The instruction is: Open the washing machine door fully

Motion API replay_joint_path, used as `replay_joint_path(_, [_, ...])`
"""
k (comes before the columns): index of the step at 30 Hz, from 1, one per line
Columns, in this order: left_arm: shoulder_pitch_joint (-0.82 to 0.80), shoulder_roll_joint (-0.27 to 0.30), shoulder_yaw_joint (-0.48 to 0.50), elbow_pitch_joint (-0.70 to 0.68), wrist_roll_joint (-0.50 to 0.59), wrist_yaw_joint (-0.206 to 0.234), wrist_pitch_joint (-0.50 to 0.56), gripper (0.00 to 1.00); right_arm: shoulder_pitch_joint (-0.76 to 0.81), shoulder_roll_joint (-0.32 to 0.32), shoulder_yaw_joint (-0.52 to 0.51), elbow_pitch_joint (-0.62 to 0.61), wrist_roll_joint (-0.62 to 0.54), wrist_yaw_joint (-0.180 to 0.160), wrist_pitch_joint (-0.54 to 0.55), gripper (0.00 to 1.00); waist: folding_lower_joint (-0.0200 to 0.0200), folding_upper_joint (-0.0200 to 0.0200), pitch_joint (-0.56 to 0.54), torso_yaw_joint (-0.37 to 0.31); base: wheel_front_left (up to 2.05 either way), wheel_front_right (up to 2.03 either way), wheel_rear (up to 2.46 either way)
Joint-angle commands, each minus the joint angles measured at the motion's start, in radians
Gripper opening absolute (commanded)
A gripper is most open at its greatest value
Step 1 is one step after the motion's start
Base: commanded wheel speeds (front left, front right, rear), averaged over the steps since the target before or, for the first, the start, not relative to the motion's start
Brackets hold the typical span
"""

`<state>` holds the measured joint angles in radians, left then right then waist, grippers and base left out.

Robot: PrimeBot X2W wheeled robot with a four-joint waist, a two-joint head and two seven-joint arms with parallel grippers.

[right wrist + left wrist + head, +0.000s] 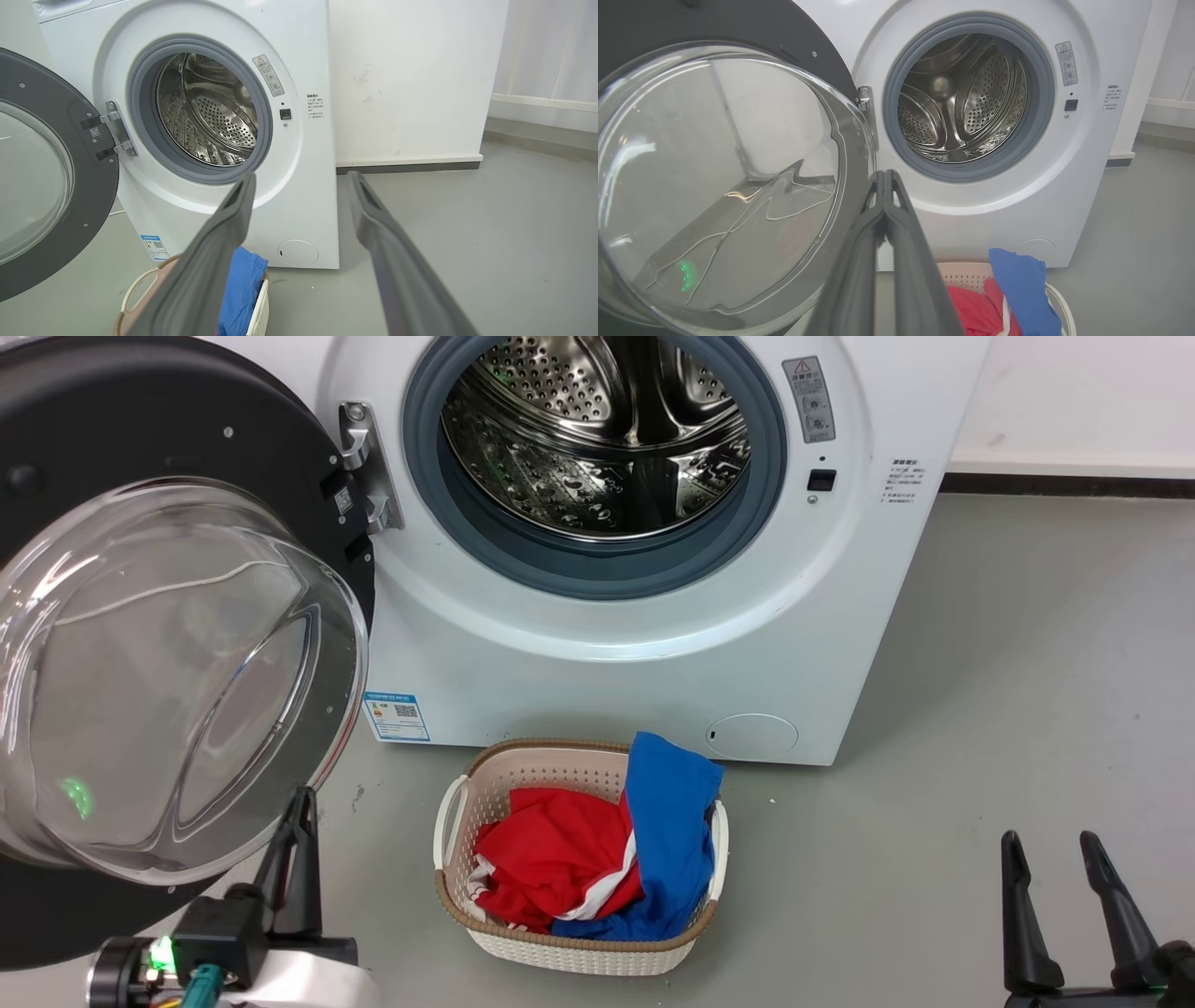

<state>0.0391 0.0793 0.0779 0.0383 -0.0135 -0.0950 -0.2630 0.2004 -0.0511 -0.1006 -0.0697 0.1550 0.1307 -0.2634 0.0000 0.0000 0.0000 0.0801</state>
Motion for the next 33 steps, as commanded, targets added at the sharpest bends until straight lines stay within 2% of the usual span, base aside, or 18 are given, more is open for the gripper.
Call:
replay_joint_path(1, [0.01, -0.005, -0.005, 0.003, -0.004, 0.005, -0.003, 0.0, 0.009, 0.002, 0.003, 0.002, 0.007, 0.0, -0.002, 1.0, 0.0, 0.0, -0.001, -0.001, 0.0, 0.0, 0.0])
replay_joint_path(3, [0.018, -0.01, -0.017, 0.016, -0.008, 0.008, -0.003, 0.0, 0.015, 0.002, 0.001, 0.003, 0.011, 0.0, -0.002, 1.0, 0.0, 0.0, -0.003, -0.001, 0.0, 0.0, 0.0])
replay_joint_path(4, [0.019, -0.01, -0.019, 0.021, -0.009, 0.009, -0.003, 0.07, 0.019, 0.002, 0.001, 0.005, 0.014, 0.0, -0.002, 1.0, 0.0, 0.0, -0.004, -0.001, 0.0, 0.0, 0.0])
replay_joint_path(5, [0.018, -0.011, -0.02, 0.029, -0.014, 0.013, -0.003, 0.35, 0.021, 0.002, 0.001, 0.007, 0.016, 0.0, -0.002, 1.0, 0.0, 0.0, -0.004, 0.0, 0.0, 0.0, 0.0])
replay_joint_path(6, [0.021, -0.013, -0.024, 0.034, -0.015, 0.015, -0.003, 0.93, 0.023, 0.002, 0.001, 0.008, 0.017, 0.0, -0.002, 1.0, 0.0, 0.0, -0.005, 0.0, 0.0, 0.0, 0.0])
replay_joint_path(7, [0.023, -0.015, -0.027, 0.041, -0.014, 0.019, -0.003, 1.0, 0.026, 0.002, 0.002, 0.01, 0.019, 0.0, -0.002, 1.0, 0.0, 0.0, -0.006, 0.0, 0.0, 0.0, 0.0])
replay_joint_path(11, [0.029, -0.019, -0.036, 0.053, -0.01, 0.036, -0.003, 1.0, 0.032, 0.002, 0.009, 0.017, 0.024, 0.0, -0.002, 1.0, 0.0, 0.0, -0.009, -0.001, 0.0, 0.0, 0.0])
replay_joint_path(26, [0.037, -0.026, -0.059, 0.05, -0.041, 0.032, -0.003, 1.0, 0.031, 0.002, 0.019, 0.02, 0.027, 0.0, -0.002, 1.0, 0.0, 0.0, -0.009, -0.002, 0.0, 0.0, 0.0])
replay_joint_path(29, [0.039, -0.027, -0.056, 0.051, -0.032, 0.043, -0.003, 1.0, 0.03, 0.002, 0.018, 0.019, 0.027, 0.0, -0.002, 1.0, 0.0, 0.0, -0.009, -0.004, 0.0, 0.0, 0.0])
replay_joint_path(30, [0.03, -0.026, -0.058, 0.055, -0.034, 0.04, 0.0, 0.0, 0.026, 0.0, 0.018, 0.023, 0.029, 0.0, 0.0, 0.0, 0.0, 0.0, -0.009, -0.004, 0.0, 0.0, 0.0])
replay_joint_path(33, [0.042, -0.029, -0.059, 0.085, -0.036, 0.041, 0.005, 0.0, 0.027, 0.001, 0.021, 0.051, 0.031, 0.0, 0.001, 0.0, 0.0, 0.0, -0.009, -0.004, 0.0, 0.0, 0.0])
